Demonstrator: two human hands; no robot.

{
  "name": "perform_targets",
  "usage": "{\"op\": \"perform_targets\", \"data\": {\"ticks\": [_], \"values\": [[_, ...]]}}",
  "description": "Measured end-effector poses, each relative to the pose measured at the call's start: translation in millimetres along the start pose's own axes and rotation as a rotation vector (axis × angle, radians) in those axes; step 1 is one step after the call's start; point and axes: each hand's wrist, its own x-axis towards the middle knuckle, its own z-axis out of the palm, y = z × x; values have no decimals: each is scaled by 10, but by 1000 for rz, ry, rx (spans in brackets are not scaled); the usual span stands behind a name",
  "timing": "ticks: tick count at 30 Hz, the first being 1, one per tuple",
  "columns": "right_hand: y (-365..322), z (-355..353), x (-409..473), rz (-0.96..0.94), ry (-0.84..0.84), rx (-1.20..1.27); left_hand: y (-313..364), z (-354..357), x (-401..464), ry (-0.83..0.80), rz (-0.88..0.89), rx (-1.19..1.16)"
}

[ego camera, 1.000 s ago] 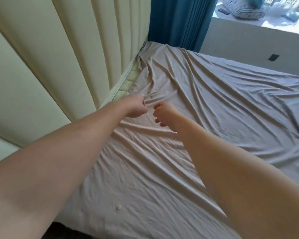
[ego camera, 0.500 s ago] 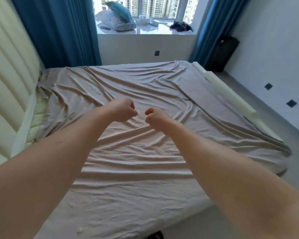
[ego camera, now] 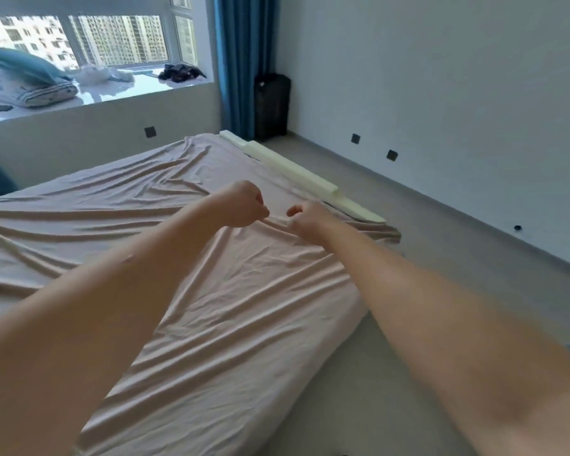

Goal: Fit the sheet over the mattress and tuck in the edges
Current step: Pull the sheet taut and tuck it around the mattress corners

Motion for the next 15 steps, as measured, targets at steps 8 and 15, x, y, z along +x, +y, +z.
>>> {"op": "perform_targets", "data": {"ticks": [8, 15], "values": [[1878, -1962, 814, 183, 141, -34, 1913, 836, 1532, -52, 96, -83], [2833, -3107, 1642, 250, 177, 67, 3103, 1322, 2780, -138, 167, 4]]}}
